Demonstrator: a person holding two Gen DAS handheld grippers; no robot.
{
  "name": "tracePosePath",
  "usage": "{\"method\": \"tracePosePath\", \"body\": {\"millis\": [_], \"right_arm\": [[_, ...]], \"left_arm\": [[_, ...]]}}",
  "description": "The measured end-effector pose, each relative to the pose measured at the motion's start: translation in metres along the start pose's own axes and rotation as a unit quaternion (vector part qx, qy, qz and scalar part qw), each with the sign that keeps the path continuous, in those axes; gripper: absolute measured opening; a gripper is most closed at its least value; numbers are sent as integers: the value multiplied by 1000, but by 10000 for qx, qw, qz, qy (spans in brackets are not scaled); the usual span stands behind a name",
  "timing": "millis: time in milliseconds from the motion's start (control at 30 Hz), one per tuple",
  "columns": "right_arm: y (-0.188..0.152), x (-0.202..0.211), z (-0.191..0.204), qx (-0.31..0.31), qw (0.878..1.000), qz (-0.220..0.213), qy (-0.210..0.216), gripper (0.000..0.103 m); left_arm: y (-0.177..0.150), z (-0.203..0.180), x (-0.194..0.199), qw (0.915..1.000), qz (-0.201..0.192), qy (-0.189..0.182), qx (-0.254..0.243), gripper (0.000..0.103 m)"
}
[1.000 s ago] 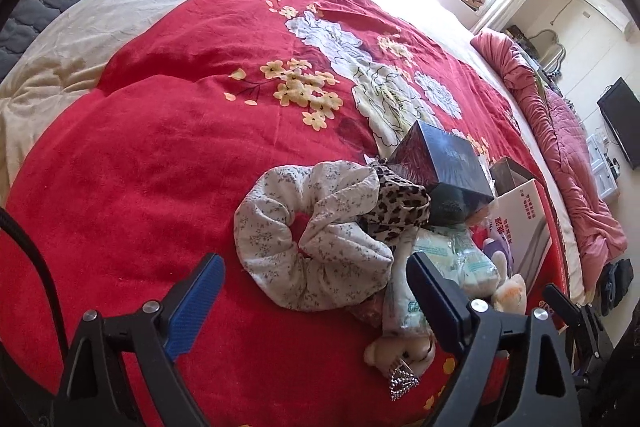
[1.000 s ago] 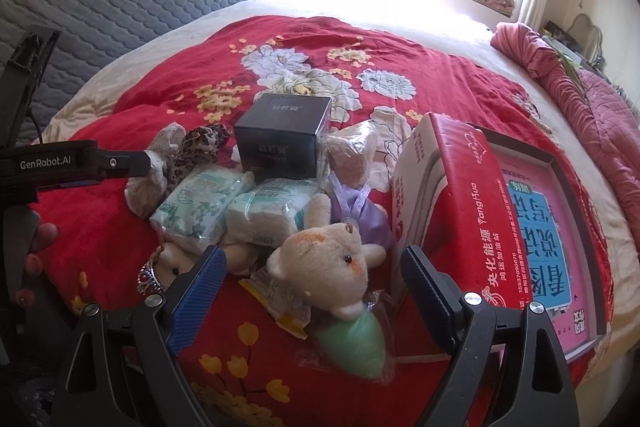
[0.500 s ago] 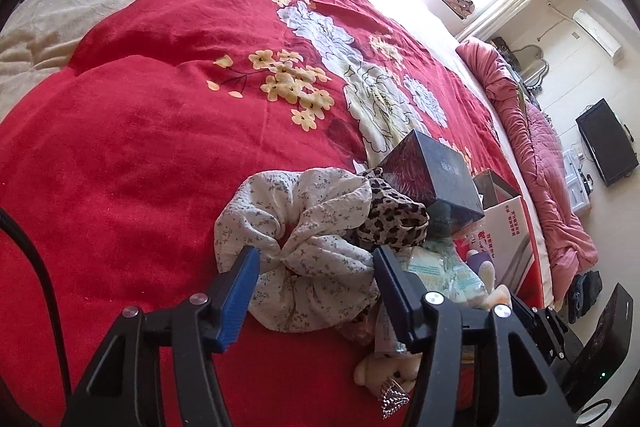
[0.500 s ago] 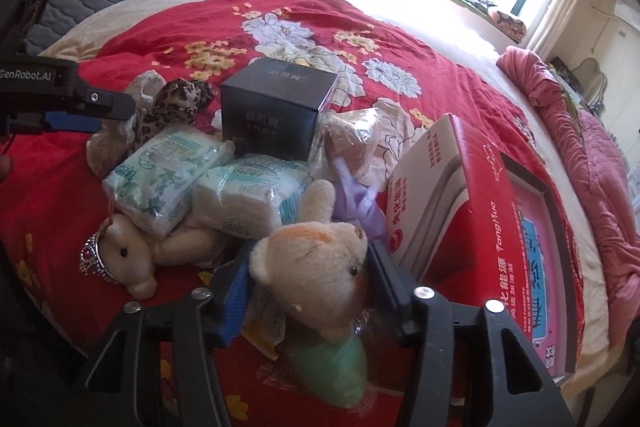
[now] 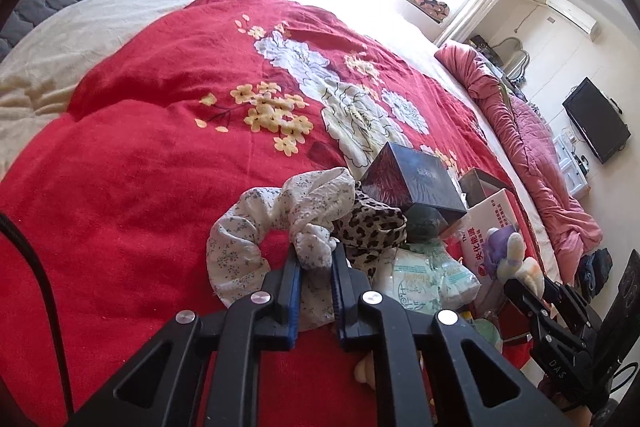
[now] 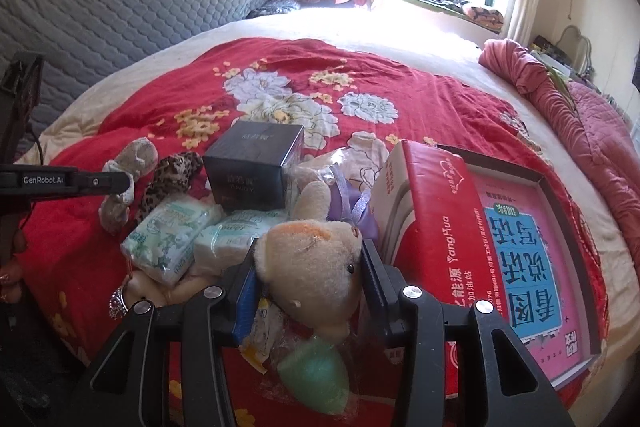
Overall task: Organize soft objects
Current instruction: 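Carry the scrunchie in the left gripper while the right gripper holds the plush bear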
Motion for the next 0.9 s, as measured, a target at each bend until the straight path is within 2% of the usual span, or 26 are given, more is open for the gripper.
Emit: {"method": "tracePosePath", "body": {"millis": [367,700,900], "right_arm": [[7,25,15,49,9988,-355,343,47],[15,59,23,99,9953,-765,590,47],[20,78,17,45,9936,-995,526,47]], "left_arm": [[-3,-26,35,9977,-260,306,-537,13],[-5,-67,55,9947,-293,376,-912,13],[1,-95,69,9918,-362,431,-1145,13]]}}
Point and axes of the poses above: each gripper's, at about its wrist camera, not at the fingertips, and x roughly against the way its jaws point, z to its left, y to its top, the point moved 6 cm from there along -x, roughly the way its jaws point, and after that the axes turned 9 degrees about -x, right-handed, at the moved point
